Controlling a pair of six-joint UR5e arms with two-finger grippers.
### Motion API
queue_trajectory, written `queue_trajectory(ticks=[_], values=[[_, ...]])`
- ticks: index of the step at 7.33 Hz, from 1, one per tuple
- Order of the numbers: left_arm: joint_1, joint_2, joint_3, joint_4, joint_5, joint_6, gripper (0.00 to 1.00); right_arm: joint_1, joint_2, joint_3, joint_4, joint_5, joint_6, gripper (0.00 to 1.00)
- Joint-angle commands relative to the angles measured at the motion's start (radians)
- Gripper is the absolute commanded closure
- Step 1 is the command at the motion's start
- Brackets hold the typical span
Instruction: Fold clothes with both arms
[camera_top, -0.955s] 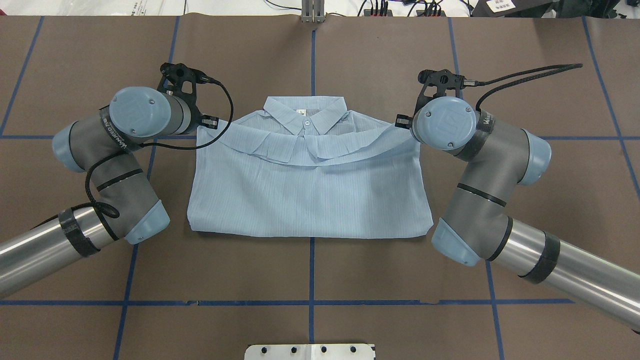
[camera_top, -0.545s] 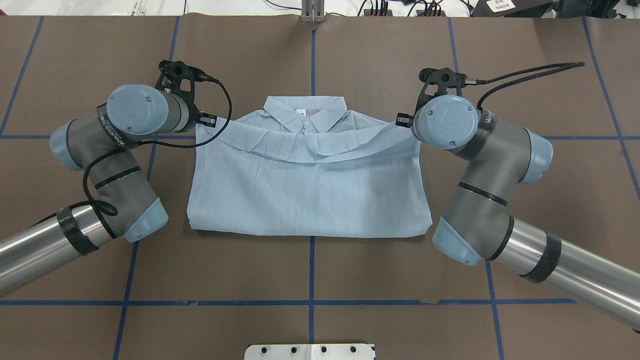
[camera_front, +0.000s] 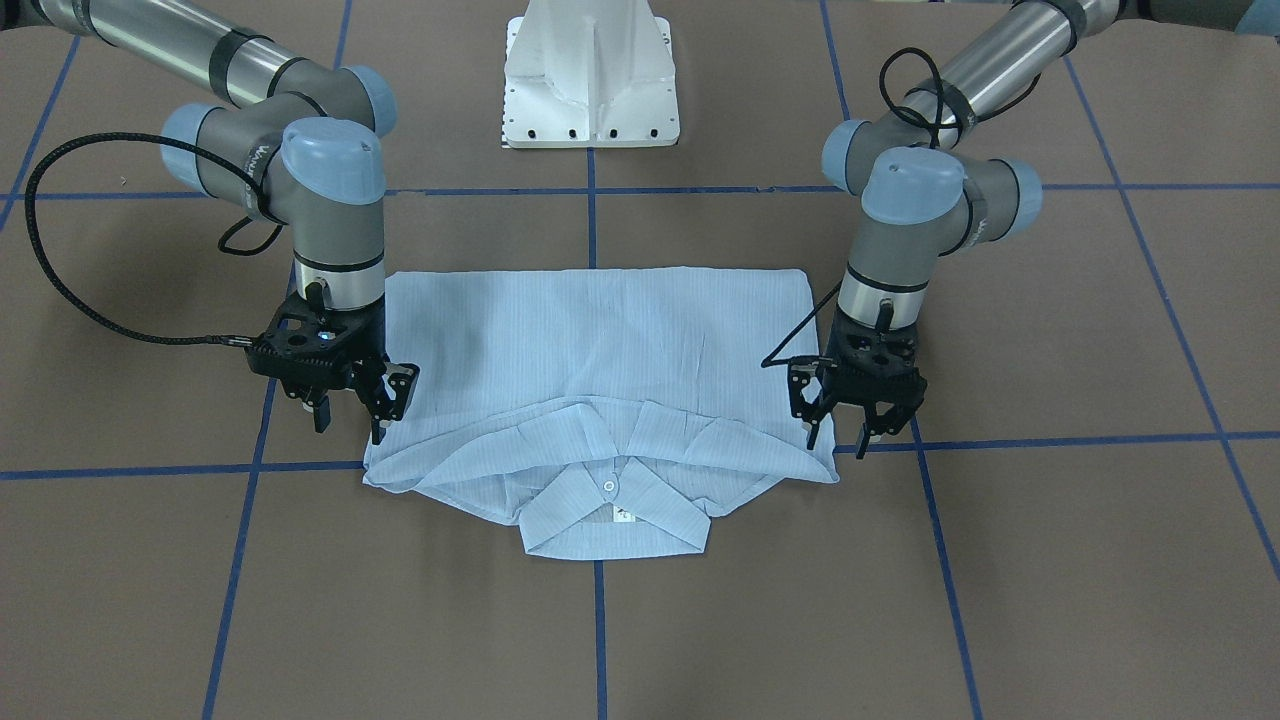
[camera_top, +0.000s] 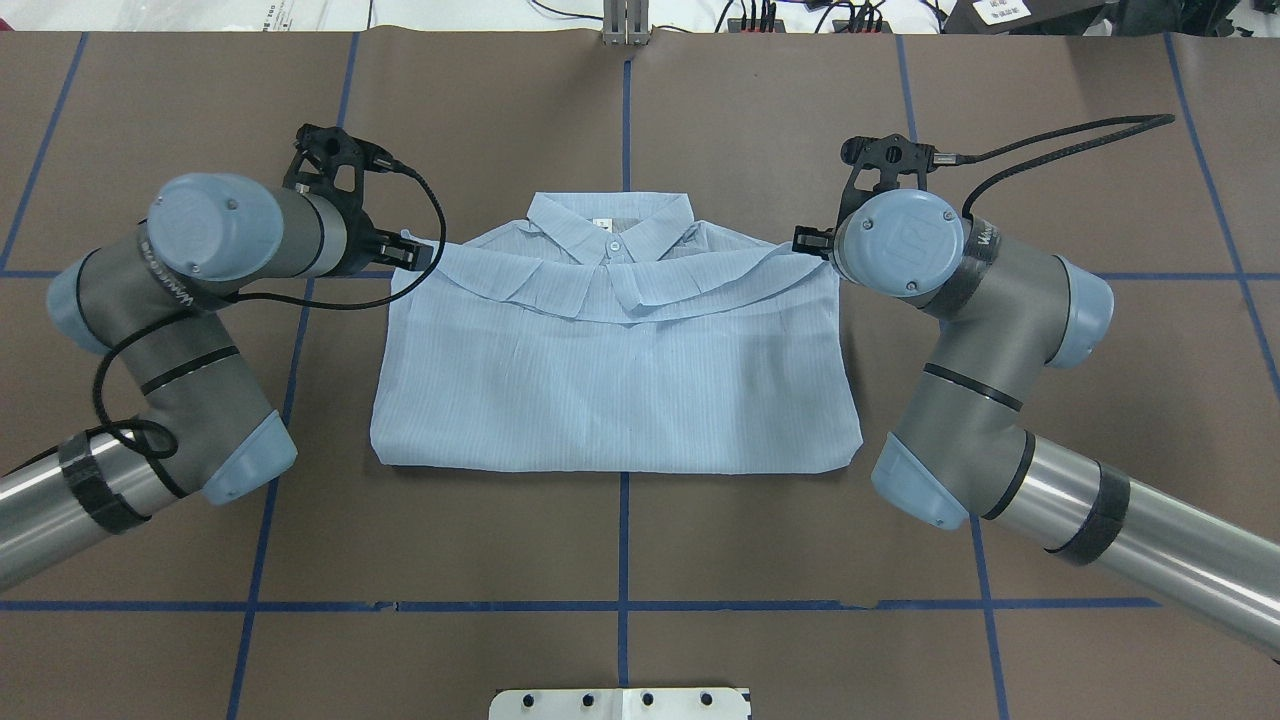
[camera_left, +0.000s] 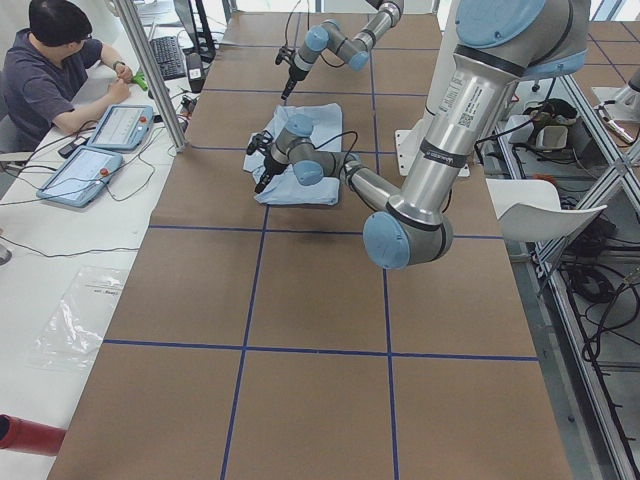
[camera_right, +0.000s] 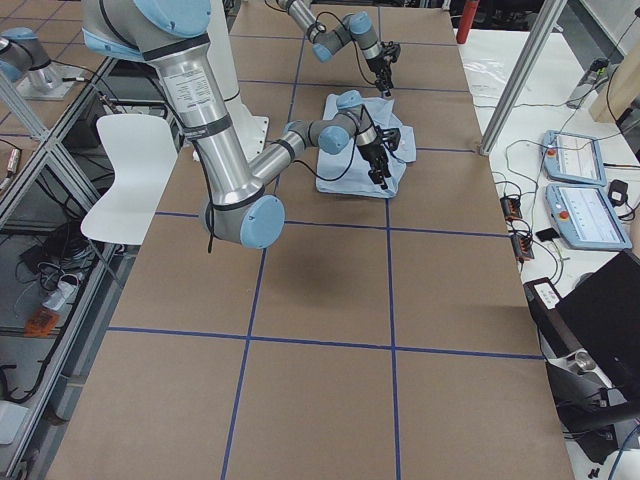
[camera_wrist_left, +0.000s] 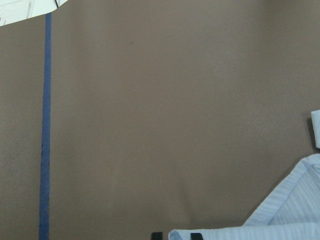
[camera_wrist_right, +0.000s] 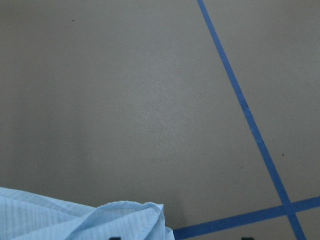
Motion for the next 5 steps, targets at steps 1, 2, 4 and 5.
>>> queue_trajectory(ticks=[1, 2, 4, 5], values=[[0.029, 0.113, -0.132, -0.009, -0.065, -0.036, 0.0, 0.001, 0.001, 0.007, 0.0, 0.001, -0.012, 0.0], [0.095, 0.179, -0.183, -0.035, -0.062, -0.092, 0.0, 0.001, -0.001, 0.007, 0.003, 0.001, -0.008, 0.0], [0.204, 0.232, -0.197, -0.096, -0.006, -0.192, 0.0, 0.001, -0.005, 0.007, 0.03, 0.001, -0.005, 0.0], [0.242, 0.232, -0.197, -0.097, 0.008, -0.24, 0.0, 0.001, -0.005, 0.007, 0.031, 0.0, -0.005, 0.0]])
